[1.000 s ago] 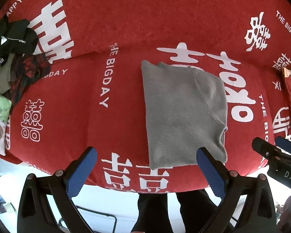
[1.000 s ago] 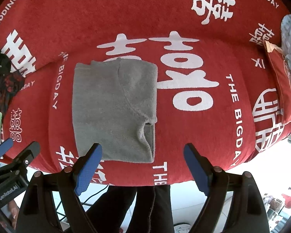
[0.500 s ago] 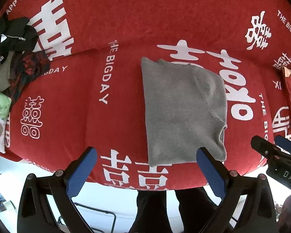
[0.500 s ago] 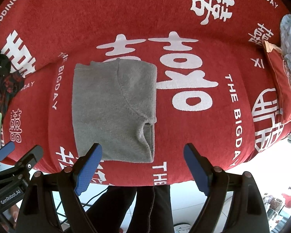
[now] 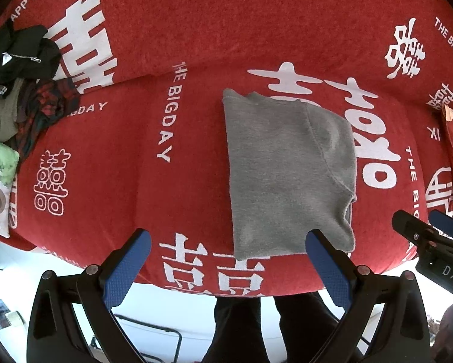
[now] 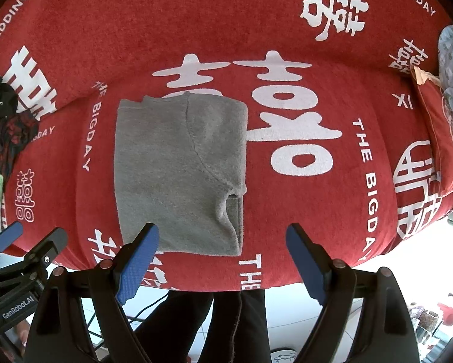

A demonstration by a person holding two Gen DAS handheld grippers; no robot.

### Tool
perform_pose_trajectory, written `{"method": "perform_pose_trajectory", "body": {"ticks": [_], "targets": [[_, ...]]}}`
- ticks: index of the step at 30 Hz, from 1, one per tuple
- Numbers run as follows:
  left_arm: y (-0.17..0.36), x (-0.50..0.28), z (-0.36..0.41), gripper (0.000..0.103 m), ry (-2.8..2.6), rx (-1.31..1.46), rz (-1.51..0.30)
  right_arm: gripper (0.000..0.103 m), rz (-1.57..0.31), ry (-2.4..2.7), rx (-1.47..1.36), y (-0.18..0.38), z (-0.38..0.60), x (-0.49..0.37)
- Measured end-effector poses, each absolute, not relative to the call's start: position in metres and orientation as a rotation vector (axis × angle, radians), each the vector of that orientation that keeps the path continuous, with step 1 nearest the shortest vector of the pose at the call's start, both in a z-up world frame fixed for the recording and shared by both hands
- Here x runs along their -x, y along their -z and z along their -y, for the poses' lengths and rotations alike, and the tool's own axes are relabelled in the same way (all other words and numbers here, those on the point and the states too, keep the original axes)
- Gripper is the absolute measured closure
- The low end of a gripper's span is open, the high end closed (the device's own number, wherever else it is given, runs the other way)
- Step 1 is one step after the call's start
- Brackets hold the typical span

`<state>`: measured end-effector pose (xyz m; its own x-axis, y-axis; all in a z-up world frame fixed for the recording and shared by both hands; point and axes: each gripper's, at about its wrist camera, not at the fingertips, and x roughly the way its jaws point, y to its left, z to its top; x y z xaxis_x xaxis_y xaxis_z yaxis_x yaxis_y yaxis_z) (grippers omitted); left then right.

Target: Fold small clothes

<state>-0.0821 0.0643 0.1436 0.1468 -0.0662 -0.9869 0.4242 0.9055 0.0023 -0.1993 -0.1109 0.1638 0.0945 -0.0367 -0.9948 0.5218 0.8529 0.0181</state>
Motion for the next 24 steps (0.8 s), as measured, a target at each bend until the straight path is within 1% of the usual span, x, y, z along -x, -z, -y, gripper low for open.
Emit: {"method": "perform_pose_trajectory", "body": {"ticks": [24], "targets": [[-0.1412,0.0807,-0.0643,0.001,0.354,-0.326,-1.384,0.015,-1.428,0.425,-0.410,-0.1626,0.1114,0.1961]]}}
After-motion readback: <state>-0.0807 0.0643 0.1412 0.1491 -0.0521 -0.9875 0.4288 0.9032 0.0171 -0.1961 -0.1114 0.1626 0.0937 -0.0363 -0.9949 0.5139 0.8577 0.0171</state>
